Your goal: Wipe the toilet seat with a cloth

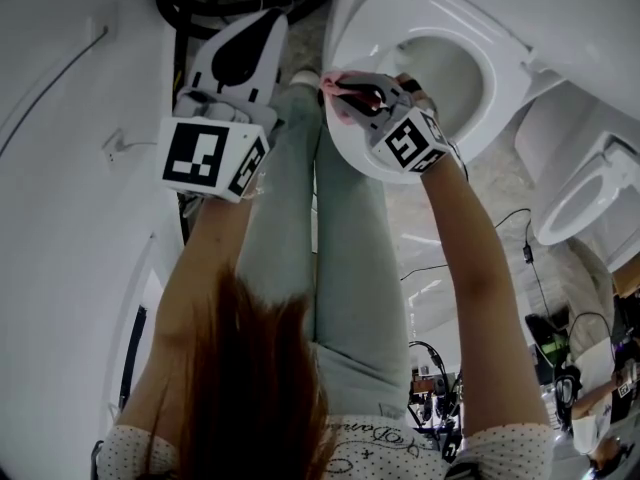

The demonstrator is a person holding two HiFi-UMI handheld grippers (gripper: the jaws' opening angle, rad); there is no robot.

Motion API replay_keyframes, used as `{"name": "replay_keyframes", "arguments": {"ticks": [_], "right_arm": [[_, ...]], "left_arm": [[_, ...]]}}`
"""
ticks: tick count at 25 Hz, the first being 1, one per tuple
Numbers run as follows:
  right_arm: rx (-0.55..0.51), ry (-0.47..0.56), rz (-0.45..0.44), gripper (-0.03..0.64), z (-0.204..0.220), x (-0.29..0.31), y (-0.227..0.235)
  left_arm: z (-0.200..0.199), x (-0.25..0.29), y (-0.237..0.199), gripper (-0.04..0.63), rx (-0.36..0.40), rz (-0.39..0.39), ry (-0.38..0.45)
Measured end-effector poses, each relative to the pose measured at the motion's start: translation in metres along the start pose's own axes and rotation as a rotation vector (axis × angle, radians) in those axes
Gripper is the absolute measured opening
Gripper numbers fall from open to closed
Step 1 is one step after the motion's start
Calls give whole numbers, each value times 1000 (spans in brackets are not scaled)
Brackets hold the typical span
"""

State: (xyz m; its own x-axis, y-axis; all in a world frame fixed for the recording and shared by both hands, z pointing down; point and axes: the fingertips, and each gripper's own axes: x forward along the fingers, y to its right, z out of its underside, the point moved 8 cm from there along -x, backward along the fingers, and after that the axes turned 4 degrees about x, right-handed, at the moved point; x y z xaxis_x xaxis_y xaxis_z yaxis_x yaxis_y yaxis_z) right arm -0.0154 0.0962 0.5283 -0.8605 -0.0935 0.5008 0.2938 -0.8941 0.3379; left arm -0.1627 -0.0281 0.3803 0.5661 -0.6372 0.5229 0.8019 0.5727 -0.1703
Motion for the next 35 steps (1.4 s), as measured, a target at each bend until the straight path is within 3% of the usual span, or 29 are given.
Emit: {"name": "replay_keyframes", "arguments": {"ticks": [22,35], "right_arm": [[42,73,155,55,-17,-3,31],[44,60,198,55,-23,-9,50]], "left_arm": [[-8,10,-7,0,11,13,-11],[-14,18,-7,1,23,23,-15]]}}
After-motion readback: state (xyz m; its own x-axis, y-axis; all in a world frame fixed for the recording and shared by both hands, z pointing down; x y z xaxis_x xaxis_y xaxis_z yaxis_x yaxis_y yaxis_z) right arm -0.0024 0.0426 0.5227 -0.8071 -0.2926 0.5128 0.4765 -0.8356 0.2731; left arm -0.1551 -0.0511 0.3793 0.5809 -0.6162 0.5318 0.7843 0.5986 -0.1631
